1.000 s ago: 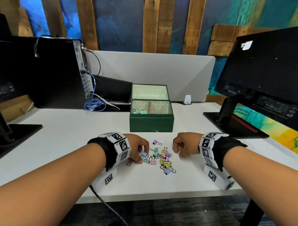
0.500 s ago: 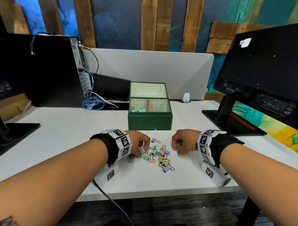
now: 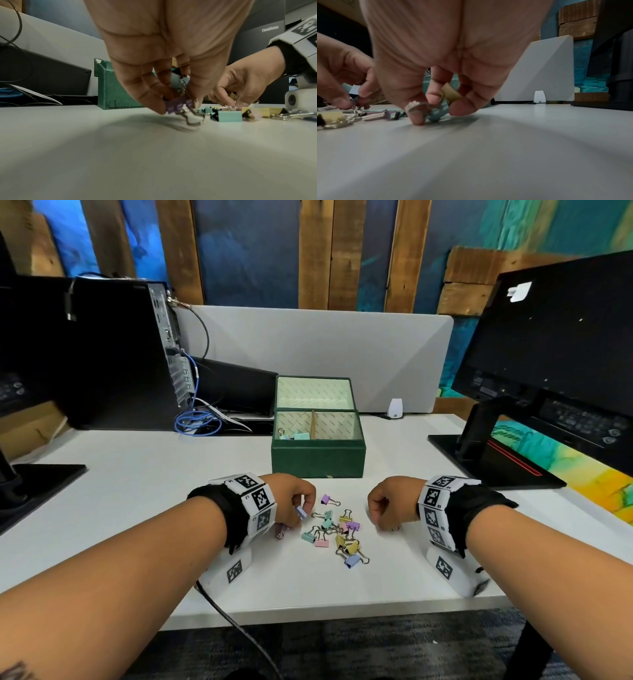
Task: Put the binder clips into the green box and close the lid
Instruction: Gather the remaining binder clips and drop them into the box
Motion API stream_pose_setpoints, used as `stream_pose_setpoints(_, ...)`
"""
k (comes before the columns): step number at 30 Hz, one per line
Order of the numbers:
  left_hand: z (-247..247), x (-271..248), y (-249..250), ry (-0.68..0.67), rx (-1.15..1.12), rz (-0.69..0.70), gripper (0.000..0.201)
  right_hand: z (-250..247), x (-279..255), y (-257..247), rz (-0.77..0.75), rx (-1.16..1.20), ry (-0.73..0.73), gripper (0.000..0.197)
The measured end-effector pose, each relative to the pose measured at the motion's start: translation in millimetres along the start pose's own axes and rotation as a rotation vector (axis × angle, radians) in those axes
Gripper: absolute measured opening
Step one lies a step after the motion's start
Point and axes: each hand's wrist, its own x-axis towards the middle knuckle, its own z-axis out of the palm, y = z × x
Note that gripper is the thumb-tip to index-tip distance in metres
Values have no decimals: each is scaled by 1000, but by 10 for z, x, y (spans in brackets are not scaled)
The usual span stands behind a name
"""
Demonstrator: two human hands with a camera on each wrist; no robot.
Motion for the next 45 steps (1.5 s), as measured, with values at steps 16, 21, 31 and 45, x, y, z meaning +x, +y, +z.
stream_pose_setpoints(16,-334,119,-170,252,-666,19,21,-335,123,-13,-121,223,167,24)
stream_pose_setpoints(21,-598,320,-164,377,-774,23,20,-744,376,-76,-159,281,331,11)
stream_pose_setpoints(31,-893,858,-106,484,-761,51,14,-873,1033,-79,-71,204,457,26)
stream_pose_setpoints(45,-639,1017,-89,467,-470,-6,34,-486,390,190,-162,54,370,18)
